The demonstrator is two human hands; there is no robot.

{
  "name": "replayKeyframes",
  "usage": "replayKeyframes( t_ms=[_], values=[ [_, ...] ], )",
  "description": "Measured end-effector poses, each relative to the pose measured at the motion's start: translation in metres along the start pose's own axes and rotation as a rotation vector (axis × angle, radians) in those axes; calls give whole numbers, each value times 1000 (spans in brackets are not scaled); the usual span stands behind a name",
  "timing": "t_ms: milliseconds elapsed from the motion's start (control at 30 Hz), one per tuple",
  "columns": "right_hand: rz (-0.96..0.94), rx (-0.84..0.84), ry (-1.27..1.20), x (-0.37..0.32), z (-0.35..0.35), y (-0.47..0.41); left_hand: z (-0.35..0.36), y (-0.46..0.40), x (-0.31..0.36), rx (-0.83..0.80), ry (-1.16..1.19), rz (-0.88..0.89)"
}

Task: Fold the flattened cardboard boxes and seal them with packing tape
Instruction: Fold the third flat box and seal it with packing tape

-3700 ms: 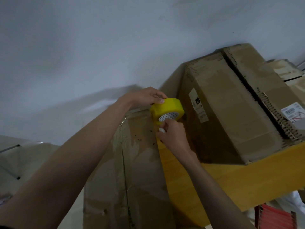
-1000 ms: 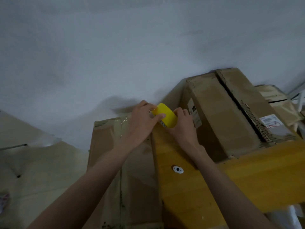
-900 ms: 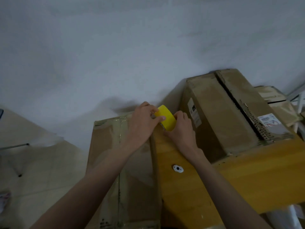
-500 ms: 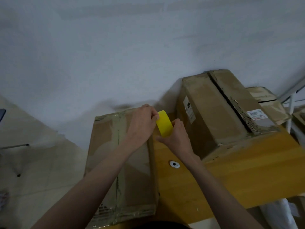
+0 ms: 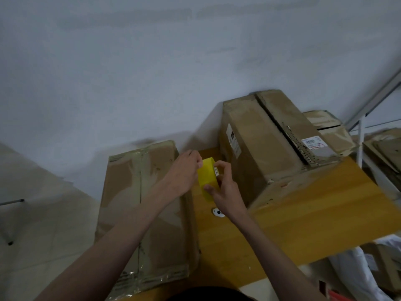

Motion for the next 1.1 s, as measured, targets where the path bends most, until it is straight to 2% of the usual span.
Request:
replayKeyframes(
  t_ms=[333,467,633,900,1100],
  values=[
    [5,-11,-117,-15,1,0,-23,6,0,12,129,-34],
    [80,59,-128,-4,-11,-2,-35,15,10,36,207,23],
    [9,-2,-198,-2,-21,0,-46,6,11,56,275,-85],
    [61,-60,-406,8,-24,5,-47,-1,20,-52,269,-54],
    [80,-74,-435,21,-28,15,-36,-2,30,-100,270,-77]
  ],
)
Point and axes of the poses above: each hand's wrist, its own y-axis away from the middle knuckle, its own z-axis out of the palm, x = y × z, the point moved 6 cm from there along -y, towards the middle knuckle, and after that the axes turned 7 degrees about -z, right-handed, at the moved point
